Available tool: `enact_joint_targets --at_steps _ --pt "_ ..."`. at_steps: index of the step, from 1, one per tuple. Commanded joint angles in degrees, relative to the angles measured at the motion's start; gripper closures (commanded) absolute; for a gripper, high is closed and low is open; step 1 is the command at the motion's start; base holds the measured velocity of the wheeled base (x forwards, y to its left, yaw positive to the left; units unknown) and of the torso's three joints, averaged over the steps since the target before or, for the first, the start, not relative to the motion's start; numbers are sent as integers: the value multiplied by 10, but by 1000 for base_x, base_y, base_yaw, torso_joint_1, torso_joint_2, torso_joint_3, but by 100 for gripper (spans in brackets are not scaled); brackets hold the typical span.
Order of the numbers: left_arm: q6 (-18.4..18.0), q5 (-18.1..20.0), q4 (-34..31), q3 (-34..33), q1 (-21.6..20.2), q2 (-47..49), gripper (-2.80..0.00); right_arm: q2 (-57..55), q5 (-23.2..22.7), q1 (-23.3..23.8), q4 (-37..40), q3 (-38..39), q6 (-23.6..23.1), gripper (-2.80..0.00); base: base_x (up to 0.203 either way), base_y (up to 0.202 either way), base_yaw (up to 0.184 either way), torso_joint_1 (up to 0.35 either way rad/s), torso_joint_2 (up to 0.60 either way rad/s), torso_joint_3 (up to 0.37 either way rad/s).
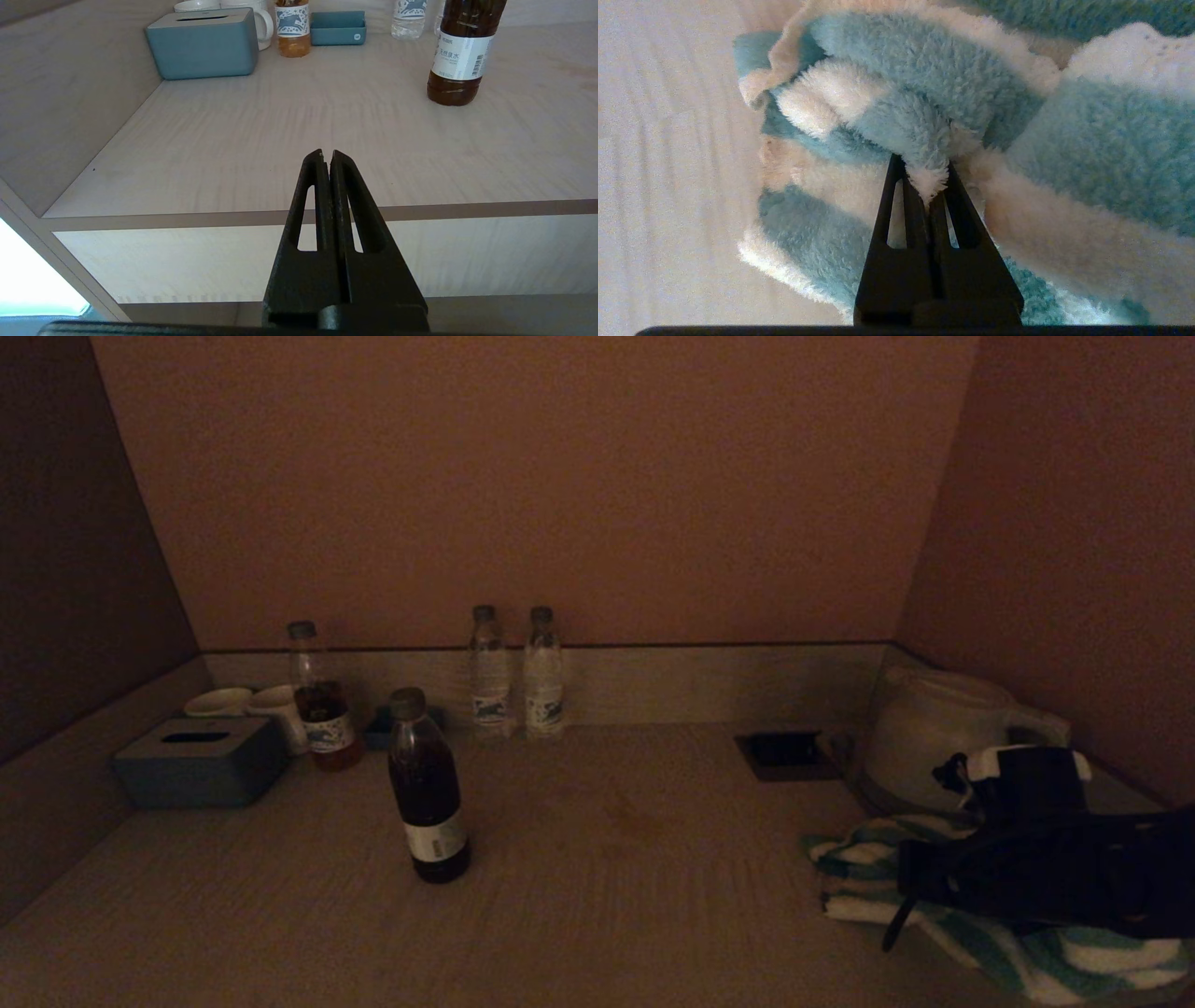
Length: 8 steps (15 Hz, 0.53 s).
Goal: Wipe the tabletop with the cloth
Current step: Pick up the tablecloth
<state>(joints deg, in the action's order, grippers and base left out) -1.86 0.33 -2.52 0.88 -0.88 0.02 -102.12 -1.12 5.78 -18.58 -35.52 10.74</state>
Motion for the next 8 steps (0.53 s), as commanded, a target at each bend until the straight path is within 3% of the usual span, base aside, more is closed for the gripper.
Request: enact_joint_targets --at_steps 1,6,8 --pt "0 0 0 0 1 1 0 18 0 -5 -2 4 0 0 0 0 0 0 0 0" --pt "0 1 0 0 0 1 0 32 -3 -27 -5 1 4 0 0 0 0 0 0 0" --pt "0 1 0 0 0 1 0 65 -6 -57 -4 -25 3 0 0 0 0 0 0 0"
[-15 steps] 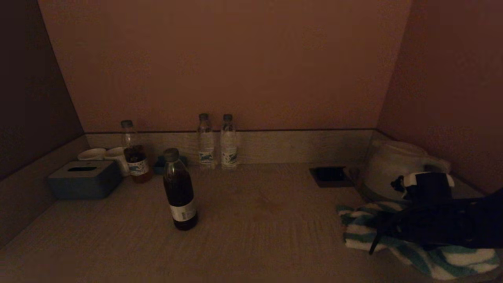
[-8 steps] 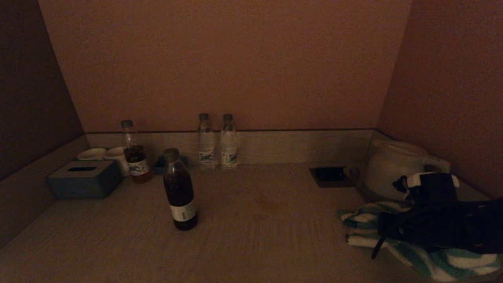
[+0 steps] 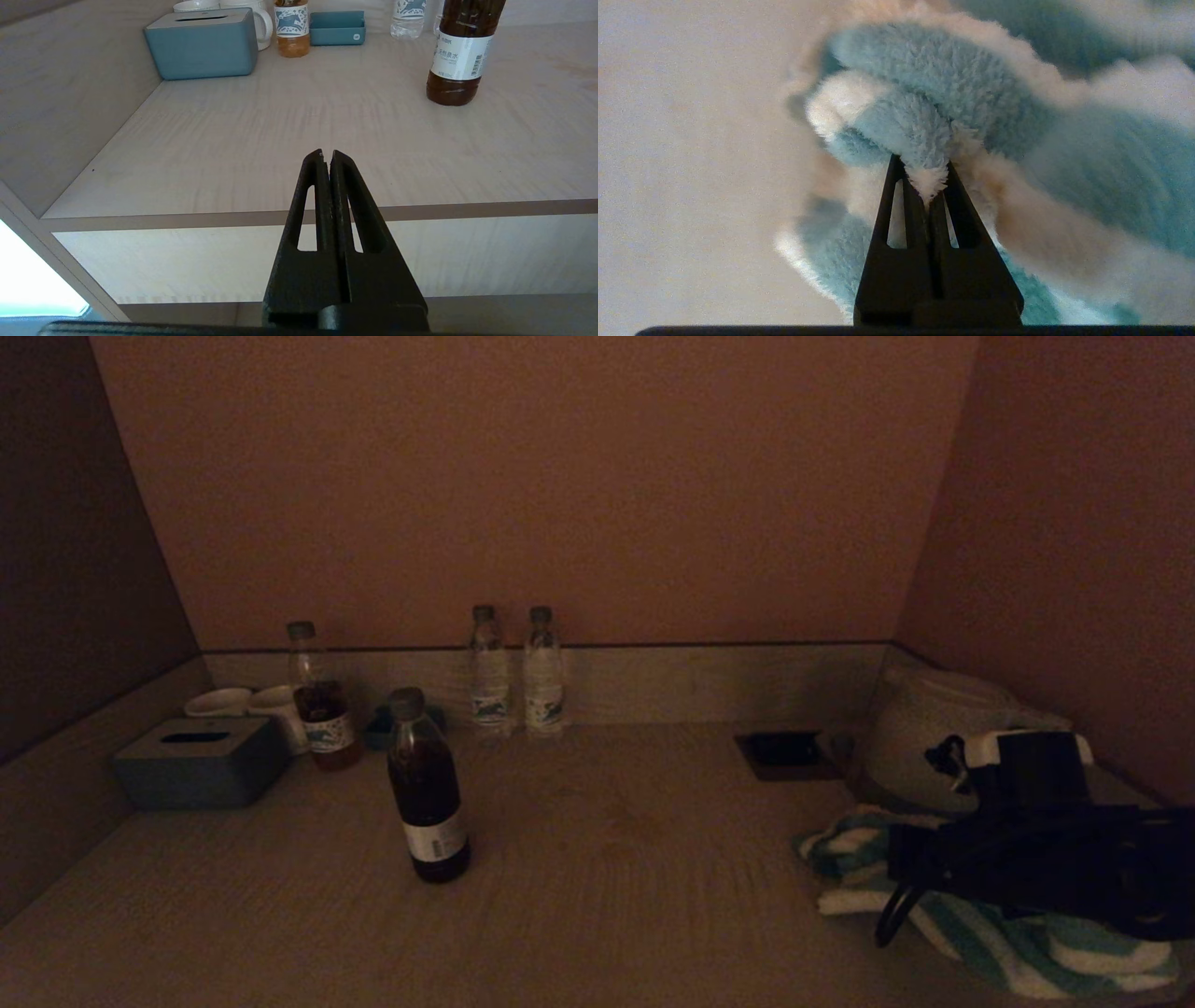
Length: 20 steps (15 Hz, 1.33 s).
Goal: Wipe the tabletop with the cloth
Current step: Pick up the tablecloth
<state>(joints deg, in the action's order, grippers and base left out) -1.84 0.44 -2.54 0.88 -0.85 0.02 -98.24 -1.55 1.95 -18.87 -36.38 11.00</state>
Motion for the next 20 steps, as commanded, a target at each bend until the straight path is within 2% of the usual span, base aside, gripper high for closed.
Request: enact_joint_targets --at_steps 1,5,9,10,11,13,20 --pt "0 0 0 0 1 1 0 40 -1 -32 0 -37 0 0 0 0 0 0 0 0" --pt "0 0 0 0 0 1 0 65 -1 -70 1 -72 -2 0 0 0 0 0 0 0" --pt "0 0 0 0 0 1 0 68 1 -135 1 -147 -6 0 0 0 0 0 0 0" --pt "0 0 0 0 0 1 0 67 1 -135 1 -147 -6 0 0 0 0 0 0 0" --pt "0 0 0 0 1 0 0 67 0 -138 0 -150 -12 0 0 0 0 0 0 0" --pt "0 0 0 0 0 1 0 63 -2 -174 -2 -176 -62 0 0 0 0 0 0 0" --pt "0 0 0 0 0 1 0 54 -1 -215 -1 -272 -105 0 0 0 0 0 0 0"
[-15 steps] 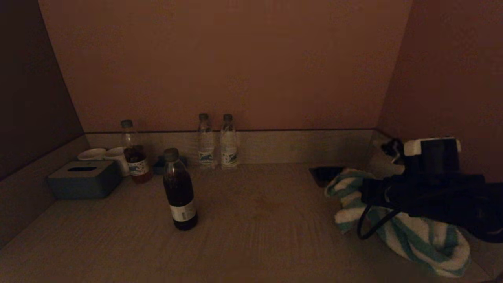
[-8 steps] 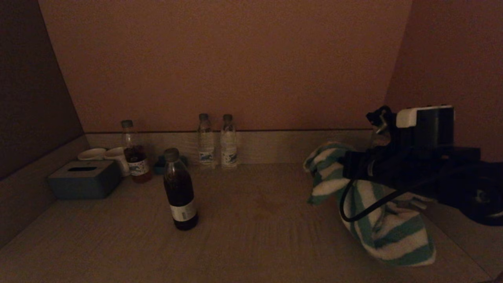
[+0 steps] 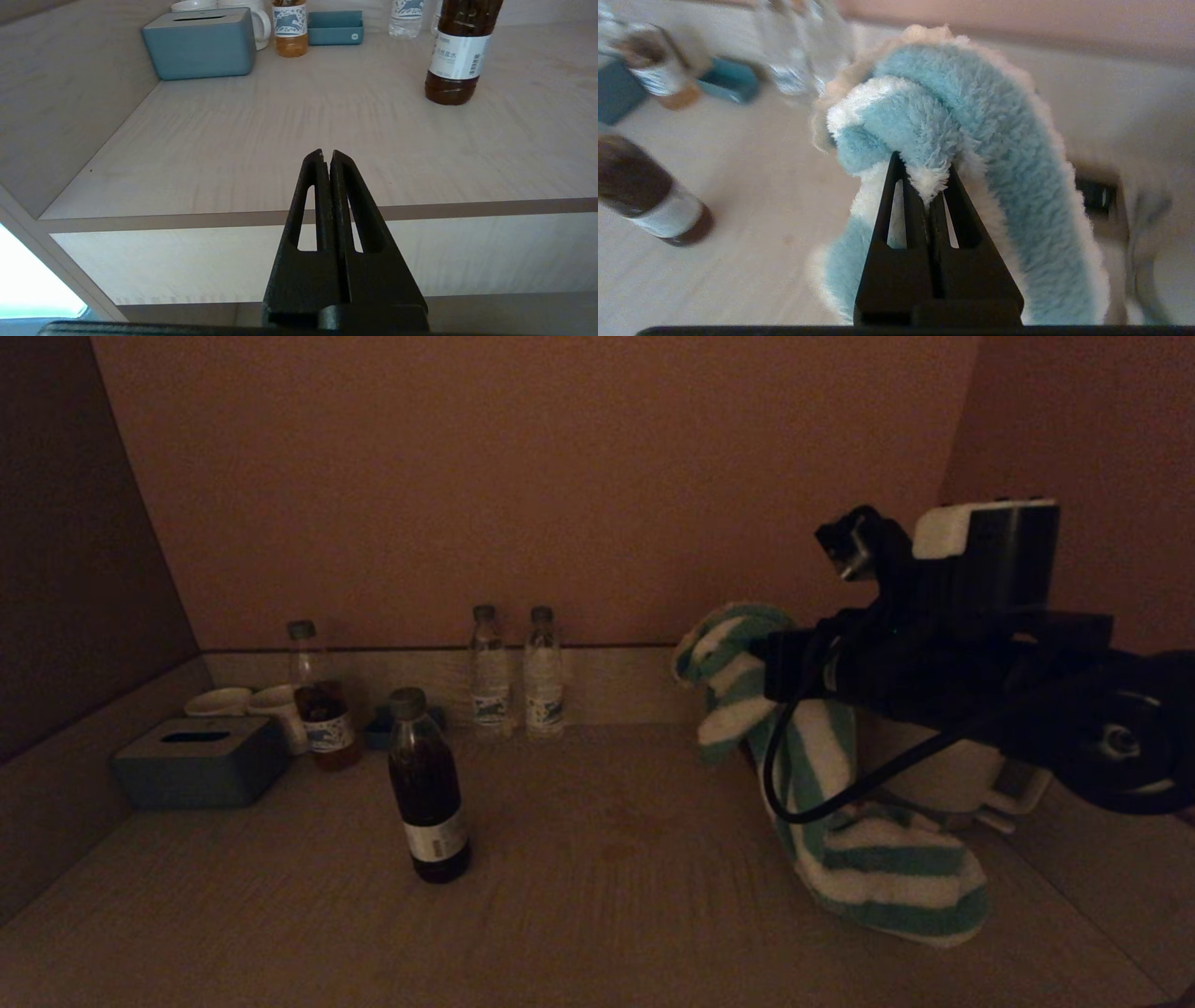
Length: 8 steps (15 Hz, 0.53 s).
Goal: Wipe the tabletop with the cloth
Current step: Pick up the tablecloth
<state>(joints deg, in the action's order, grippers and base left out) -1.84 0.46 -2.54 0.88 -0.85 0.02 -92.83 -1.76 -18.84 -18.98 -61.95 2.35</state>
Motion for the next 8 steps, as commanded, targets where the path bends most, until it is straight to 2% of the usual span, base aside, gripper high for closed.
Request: enact_joint_targets --at_steps 1,5,8 --pt "0 0 0 0 0 1 0 2 2 -12 1 -26 -20 0 0 0 0 0 0 0" --pt "0 0 0 0 0 1 0 40 7 -19 7 -59 -34 0 0 0 0 0 0 0" --pt "0 0 0 0 1 1 0 85 12 -23 47 -54 -46 0 0 0 0 0 0 0"
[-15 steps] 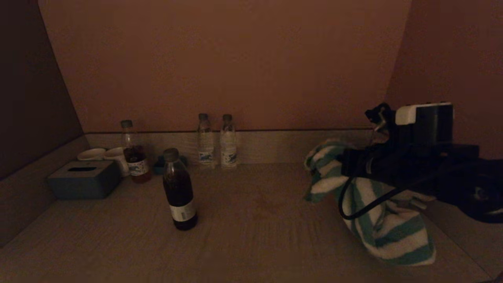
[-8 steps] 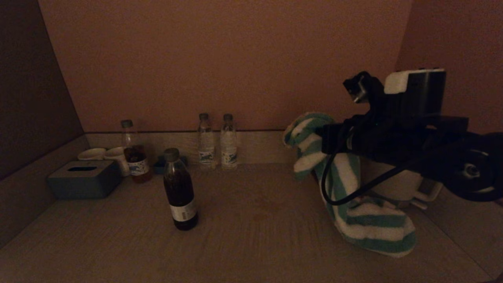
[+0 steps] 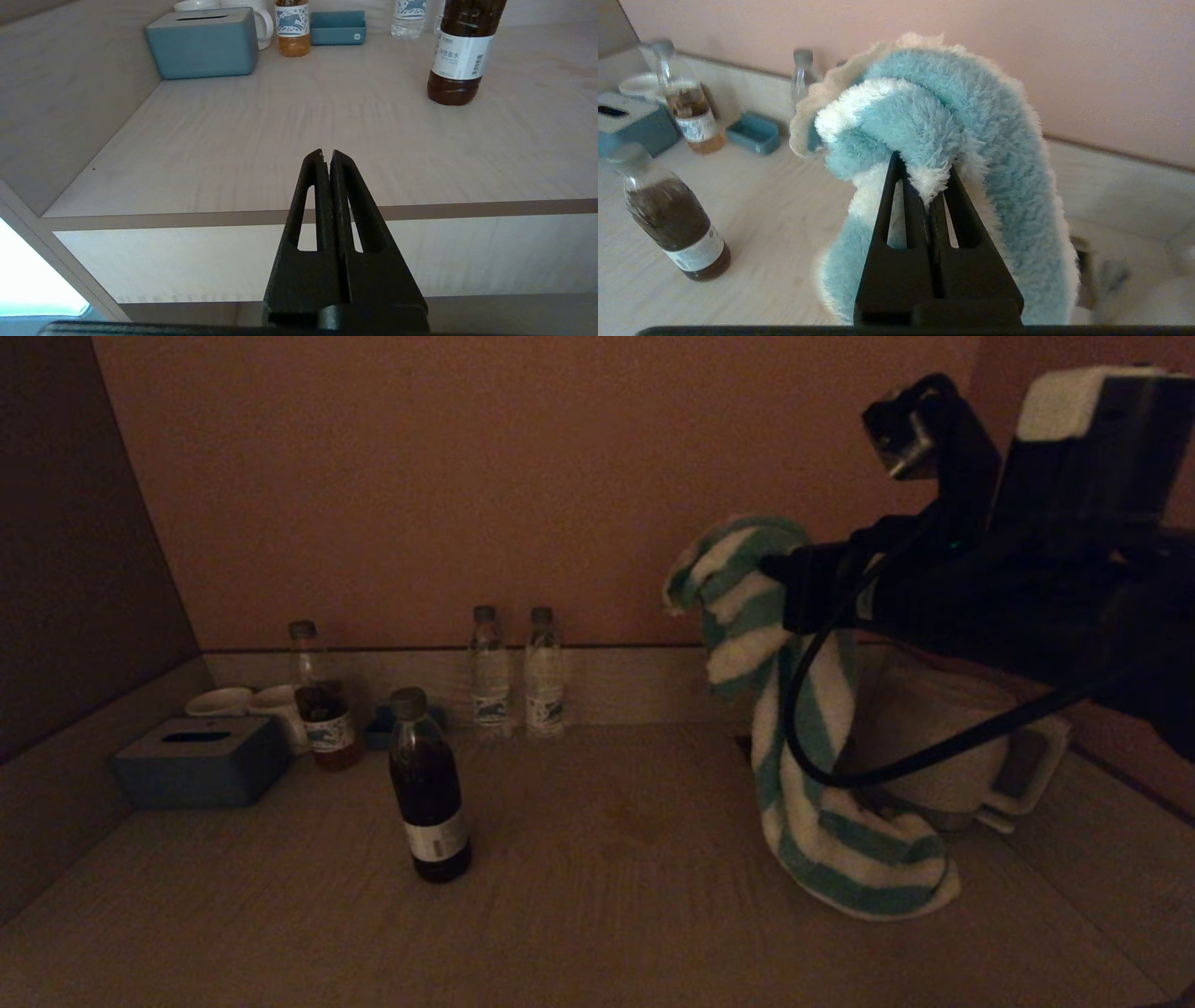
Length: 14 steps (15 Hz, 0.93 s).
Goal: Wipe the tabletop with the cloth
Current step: Pick up the tablecloth
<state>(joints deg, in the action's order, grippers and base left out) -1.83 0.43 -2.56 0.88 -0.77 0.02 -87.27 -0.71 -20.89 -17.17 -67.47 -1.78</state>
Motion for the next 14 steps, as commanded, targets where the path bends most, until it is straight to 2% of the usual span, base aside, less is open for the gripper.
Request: enact_joint_targets --at_steps 1,6,8,10,12,14 --pt "0 0 0 0 0 1 0 29 2 -2 29 2 -4 0 0 0 0 0 0 0" --pt "0 0 0 0 -1 1 0 103 42 15 37 123 -5 0 0 0 0 0 0 0" --pt "0 0 0 0 -1 1 0 126 48 59 35 190 -5 0 0 0 0 0 0 0" --pt "0 0 0 0 -1 1 0 133 49 80 33 212 -4 0 0 0 0 0 0 0" --pt "0 0 0 0 -1 1 0 112 44 152 32 260 0 0 0 0 0 0 0 0" --pt "0 0 0 0 0 1 0 56 40 193 8 277 3 0 0 0 0 0 0 0"
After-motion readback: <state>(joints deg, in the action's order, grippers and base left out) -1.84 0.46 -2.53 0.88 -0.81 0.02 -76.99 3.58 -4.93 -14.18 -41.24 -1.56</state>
